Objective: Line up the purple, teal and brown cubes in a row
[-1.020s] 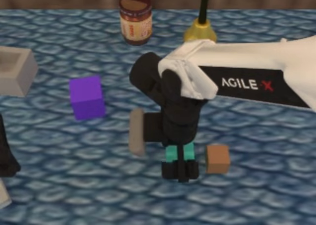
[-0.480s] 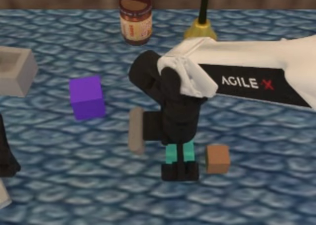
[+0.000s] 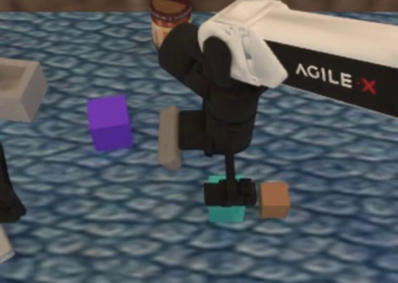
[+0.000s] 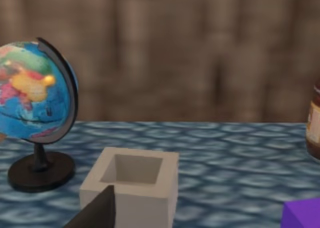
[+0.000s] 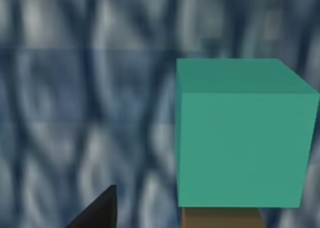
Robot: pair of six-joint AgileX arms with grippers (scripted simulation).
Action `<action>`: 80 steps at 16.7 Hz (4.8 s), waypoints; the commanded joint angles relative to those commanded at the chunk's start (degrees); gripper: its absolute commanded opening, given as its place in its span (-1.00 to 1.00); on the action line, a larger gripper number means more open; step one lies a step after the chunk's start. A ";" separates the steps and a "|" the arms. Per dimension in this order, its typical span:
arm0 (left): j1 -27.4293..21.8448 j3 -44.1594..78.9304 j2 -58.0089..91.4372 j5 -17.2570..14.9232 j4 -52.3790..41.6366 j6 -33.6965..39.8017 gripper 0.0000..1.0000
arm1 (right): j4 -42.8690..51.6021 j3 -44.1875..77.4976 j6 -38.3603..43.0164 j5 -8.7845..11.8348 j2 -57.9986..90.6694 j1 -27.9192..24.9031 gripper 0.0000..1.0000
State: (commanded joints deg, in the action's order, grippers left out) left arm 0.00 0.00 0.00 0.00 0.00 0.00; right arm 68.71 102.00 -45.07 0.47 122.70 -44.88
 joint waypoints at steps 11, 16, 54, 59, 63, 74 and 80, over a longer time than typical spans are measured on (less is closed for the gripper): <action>-2.47 16.52 16.42 -0.11 -10.75 4.38 1.00 | -11.07 -12.48 5.56 1.42 -16.09 7.55 1.00; -5.72 41.90 45.84 0.05 -27.22 10.15 1.00 | -25.85 -33.26 14.57 2.77 -43.34 17.70 1.00; -15.57 100.82 135.32 -0.27 -55.50 26.54 1.00 | -68.71 -102.00 45.07 -0.47 -122.70 44.30 1.00; -15.57 100.82 135.32 -0.27 -55.50 26.54 0.25 | -68.71 -102.00 45.07 -0.47 -122.70 44.30 1.00; -15.57 100.82 135.32 -0.27 -55.50 26.54 -0.36 | -68.71 -102.00 45.07 -0.47 -122.70 44.30 1.00; -15.57 100.82 135.32 -0.27 -55.50 26.54 -1.00 | -68.71 -102.00 45.07 -0.47 -122.70 44.30 1.00; -15.13 103.98 133.70 -0.10 -59.81 26.47 -1.00 | -68.71 -102.00 45.07 -0.47 -122.70 44.30 1.00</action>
State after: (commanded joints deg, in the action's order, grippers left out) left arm -15.13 103.98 133.70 -0.10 -59.81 26.47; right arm 0.00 0.00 0.00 0.00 0.00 -0.57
